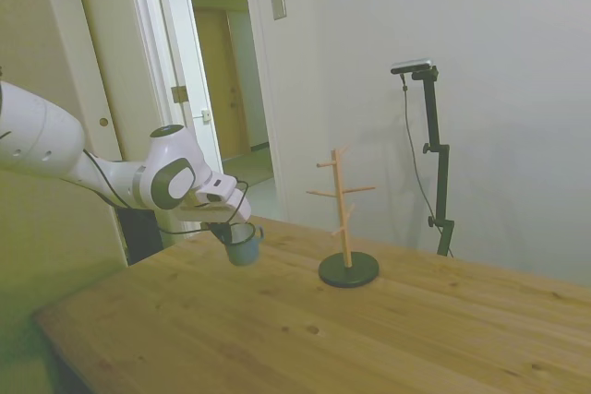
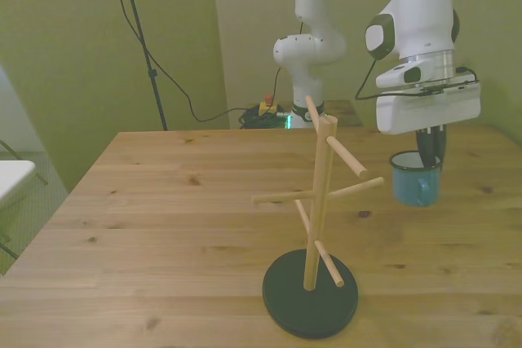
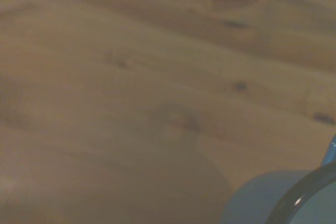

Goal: Unload the mug

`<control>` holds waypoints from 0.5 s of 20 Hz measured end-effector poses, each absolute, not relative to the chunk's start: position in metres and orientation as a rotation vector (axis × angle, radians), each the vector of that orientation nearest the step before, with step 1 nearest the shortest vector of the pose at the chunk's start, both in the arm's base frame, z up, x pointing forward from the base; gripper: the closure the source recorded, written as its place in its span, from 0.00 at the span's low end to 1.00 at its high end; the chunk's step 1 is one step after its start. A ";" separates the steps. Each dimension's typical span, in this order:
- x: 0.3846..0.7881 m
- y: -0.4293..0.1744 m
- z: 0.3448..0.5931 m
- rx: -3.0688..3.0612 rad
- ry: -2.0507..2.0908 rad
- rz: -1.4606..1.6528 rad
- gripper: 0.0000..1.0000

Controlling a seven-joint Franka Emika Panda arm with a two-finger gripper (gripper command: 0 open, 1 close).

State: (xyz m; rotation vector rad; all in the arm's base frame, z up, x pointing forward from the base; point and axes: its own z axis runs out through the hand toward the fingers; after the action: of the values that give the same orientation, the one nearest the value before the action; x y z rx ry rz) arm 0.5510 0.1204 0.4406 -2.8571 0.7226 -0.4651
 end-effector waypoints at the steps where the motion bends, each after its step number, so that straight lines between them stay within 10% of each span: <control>1: 0.543 0.114 0.441 -2.883 0.732 -0.421 1.00; 10: 0.530 -0.005 0.405 -3.031 0.961 -0.210 1.00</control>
State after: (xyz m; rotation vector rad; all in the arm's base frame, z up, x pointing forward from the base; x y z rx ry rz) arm 0.5304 -0.0047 0.4049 -3.0305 0.9607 -0.2100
